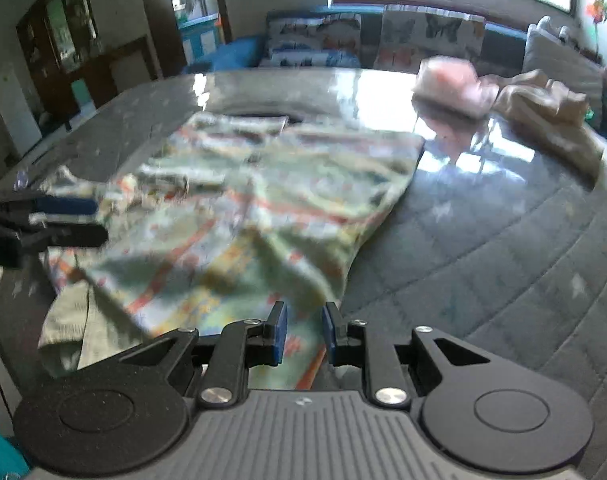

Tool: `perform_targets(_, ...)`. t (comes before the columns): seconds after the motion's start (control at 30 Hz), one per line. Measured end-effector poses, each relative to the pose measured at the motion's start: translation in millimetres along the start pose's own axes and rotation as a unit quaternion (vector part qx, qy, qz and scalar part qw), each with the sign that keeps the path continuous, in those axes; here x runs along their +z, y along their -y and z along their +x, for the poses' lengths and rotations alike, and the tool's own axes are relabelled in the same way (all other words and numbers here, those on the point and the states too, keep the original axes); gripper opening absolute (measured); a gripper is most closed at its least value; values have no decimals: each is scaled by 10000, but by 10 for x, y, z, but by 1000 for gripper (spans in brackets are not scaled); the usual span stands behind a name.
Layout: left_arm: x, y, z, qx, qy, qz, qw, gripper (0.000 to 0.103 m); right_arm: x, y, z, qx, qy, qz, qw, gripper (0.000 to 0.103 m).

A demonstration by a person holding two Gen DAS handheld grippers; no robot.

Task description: Fold clothes

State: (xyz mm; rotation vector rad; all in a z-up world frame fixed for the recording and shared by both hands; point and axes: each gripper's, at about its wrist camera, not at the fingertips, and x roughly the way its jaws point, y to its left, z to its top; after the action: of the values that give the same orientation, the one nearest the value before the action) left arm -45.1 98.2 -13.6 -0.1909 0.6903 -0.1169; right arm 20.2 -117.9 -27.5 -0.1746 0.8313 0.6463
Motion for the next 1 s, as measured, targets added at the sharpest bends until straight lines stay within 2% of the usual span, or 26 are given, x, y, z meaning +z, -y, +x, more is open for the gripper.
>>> perform_targets(0.17, 32, 27, 163, -39, -96, 22, 9999, 63, 199, 4, 111, 94, 342, 3, 9994, 19)
perform_targets(0.3, 11, -35, 280, 26, -232, -28, 9997, 60, 220, 99, 406, 19, 120, 150, 9998, 19)
perform_targets(0.43, -25, -145, 338, 124, -292, -113, 9994, 58, 209, 115, 399, 3, 124, 138, 9998, 19)
perform_targets(0.53, -10, -182, 318, 118, -252, -205, 9994, 58, 227, 29, 364, -36, 147, 21, 9999, 27)
perform_targets(0.6, -21, -174, 325, 151, -242, -151, 9995, 58, 245, -65, 334, 8, 203, -101, 9997, 29)
perform_targets(0.73, -33, -155, 349, 276, -218, -14, 9994, 58, 274, -338, 368, 395, 221, -409, 9981, 39)
perform_targets(0.83, -26, -180, 302, 254, -199, -95, 9994, 60, 241, -536, 474, 549, 66, -688, 9961, 40)
perform_targets(0.9, -18, -225, 223, 228, -167, -210, 9994, 61, 212, -612, 519, 499, -16, -828, 9953, 43)
perform_targets(1.0, -21, -326, 44, 354, -36, -340, 9988, 69, 203, -691, 498, 385, 19, -991, 9943, 44)
